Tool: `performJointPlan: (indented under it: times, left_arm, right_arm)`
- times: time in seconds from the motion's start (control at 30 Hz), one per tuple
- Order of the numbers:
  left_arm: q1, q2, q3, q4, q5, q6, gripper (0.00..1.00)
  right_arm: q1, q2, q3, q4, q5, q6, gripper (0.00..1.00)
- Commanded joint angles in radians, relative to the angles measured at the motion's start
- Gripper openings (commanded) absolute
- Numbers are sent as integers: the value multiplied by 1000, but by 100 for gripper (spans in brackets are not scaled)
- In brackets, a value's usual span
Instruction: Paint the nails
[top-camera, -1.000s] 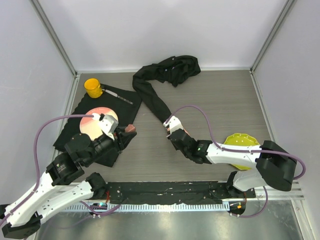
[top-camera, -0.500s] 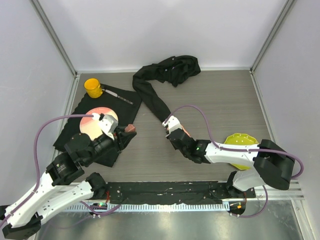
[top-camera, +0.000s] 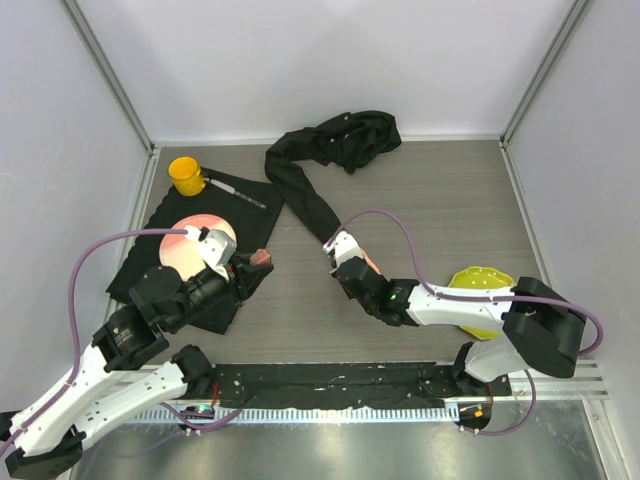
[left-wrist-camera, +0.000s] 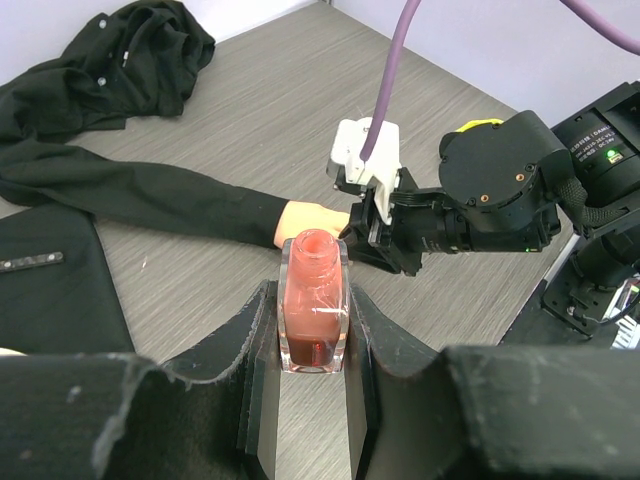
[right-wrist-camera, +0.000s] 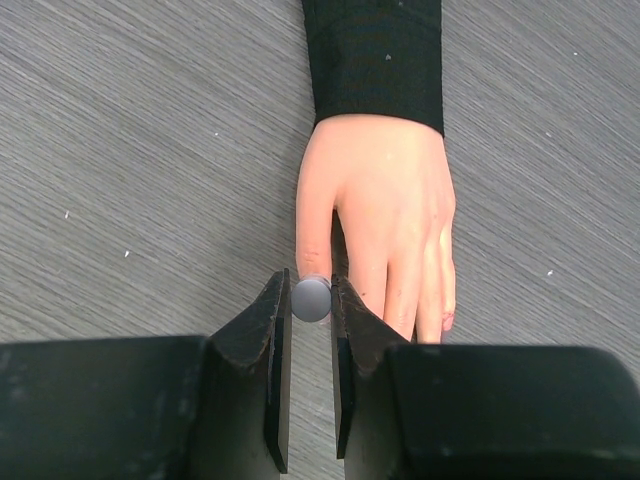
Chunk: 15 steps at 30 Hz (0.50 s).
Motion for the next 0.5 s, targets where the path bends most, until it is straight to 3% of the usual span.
performJointPlan:
  times: [0.0,0.47]
  left_arm:
    - [9,-4,3,60,17,0,0]
    - [19,-1,3,59,29,0,0]
  right_arm:
    - [-2,3,38,60,41,-5,1]
    - [-2,9,41,60,59,-8,1]
